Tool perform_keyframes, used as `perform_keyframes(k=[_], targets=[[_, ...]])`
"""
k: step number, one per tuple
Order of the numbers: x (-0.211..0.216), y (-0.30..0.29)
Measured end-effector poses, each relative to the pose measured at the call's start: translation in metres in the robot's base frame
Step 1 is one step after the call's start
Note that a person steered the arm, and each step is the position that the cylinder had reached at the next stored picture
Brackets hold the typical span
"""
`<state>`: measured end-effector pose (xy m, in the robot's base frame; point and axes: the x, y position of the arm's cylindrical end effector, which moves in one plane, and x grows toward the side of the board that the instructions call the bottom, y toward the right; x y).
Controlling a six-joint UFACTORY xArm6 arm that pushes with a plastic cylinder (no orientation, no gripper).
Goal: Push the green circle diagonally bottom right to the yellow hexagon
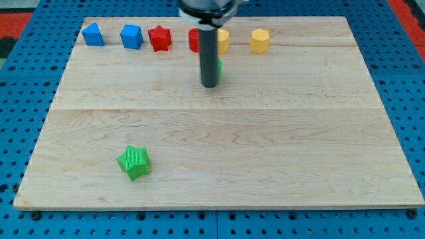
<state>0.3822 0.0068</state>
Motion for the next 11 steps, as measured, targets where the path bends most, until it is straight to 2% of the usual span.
perform_keyframes(k=[1,3,4,5,6,7,8,9,10,11], targets=[[0.006,-0.018],[-0.021,-0.031],[-0.026,-0.011],[-0.028,0.061],[-0.028,0.094],[-0.019,0.069],[-0.038,0.029],[-0.061,0.035],[-0.071,0.103],[-0.078,0.135]])
